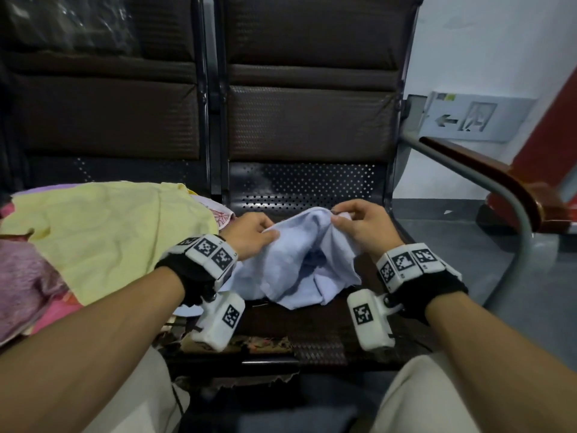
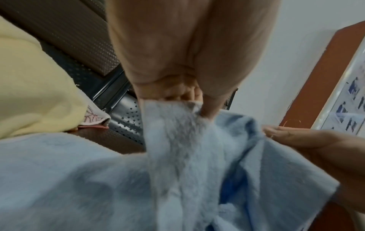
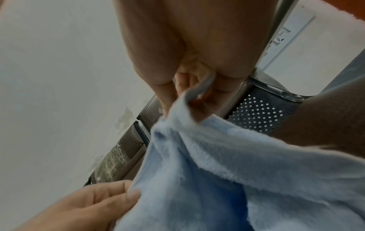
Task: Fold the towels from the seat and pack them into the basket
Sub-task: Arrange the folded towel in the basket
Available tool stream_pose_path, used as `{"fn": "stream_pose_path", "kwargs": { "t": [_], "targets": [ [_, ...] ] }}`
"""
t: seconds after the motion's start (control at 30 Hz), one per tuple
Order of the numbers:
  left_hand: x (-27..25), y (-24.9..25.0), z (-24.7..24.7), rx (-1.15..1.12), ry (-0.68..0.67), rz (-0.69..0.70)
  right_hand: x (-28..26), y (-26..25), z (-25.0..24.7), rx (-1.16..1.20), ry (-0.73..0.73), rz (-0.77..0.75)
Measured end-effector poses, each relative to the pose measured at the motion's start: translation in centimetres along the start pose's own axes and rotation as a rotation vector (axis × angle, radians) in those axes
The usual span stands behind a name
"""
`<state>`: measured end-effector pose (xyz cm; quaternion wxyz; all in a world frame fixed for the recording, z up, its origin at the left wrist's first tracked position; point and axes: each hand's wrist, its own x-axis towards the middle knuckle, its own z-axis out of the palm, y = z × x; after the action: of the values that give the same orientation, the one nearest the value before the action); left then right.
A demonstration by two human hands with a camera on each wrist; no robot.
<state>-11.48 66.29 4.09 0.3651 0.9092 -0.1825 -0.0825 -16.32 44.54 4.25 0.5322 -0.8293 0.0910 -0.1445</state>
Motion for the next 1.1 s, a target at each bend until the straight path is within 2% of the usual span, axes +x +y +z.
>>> {"fn": "stream_pose_path", "kwargs": {
  "t": [0.07, 0.2, 0.3, 0.43, 0.5, 0.57, 0.7, 0.8, 0.93, 1.1],
  "targets": [
    [0.1, 0.5, -0.2, -0.111, 0.092, -0.028, -0.1, -0.6, -0.1, 0.164, -0.045, 0.051],
    [-0.4, 2.1, -0.8, -0.442, 0.21, -0.067, -1.0, -2.1, -0.1, 0.372, -0.277, 0.043],
    [-1.1, 3.2, -1.2, -0.687, 0.209, -0.119, -1.6, -2.6, 0.3, 0.25, -0.341, -0.07],
    [-1.9, 3.0, -2.1, -0.925, 0.025, -0.14, -1.7, -2.8, 0.9, -0.081, -0.186, -0.205],
    [-2.0, 2.2, -2.2, -0.965, -0.031, -0.125, -1.7, -2.7, 1.2, -0.177, -0.118, -0.271],
    [-1.7, 1.5, -1.9, -0.945, -0.016, -0.142, -1.6, -2.6, 1.4, -0.215, -0.101, -0.358],
    [-0.7, 0.7, -0.6, -0.9, 0.108, -0.18, -1.3, -2.9, 2.0, -0.053, -0.19, -0.417],
    [-0.1, 0.7, 0.2, -0.889, 0.119, -0.171, -0.9, -2.9, 2.8, -0.016, -0.228, -0.436],
    [0.4, 1.2, 0.8, -0.933, 0.061, -0.158, 0.1, -2.5, 3.9, 0.007, -0.147, -0.385],
    [0.6, 1.9, 1.1, -1.033, -0.118, -0.129, 1.0, -1.2, 4.2, -0.032, -0.083, -0.237]
  ]
}}
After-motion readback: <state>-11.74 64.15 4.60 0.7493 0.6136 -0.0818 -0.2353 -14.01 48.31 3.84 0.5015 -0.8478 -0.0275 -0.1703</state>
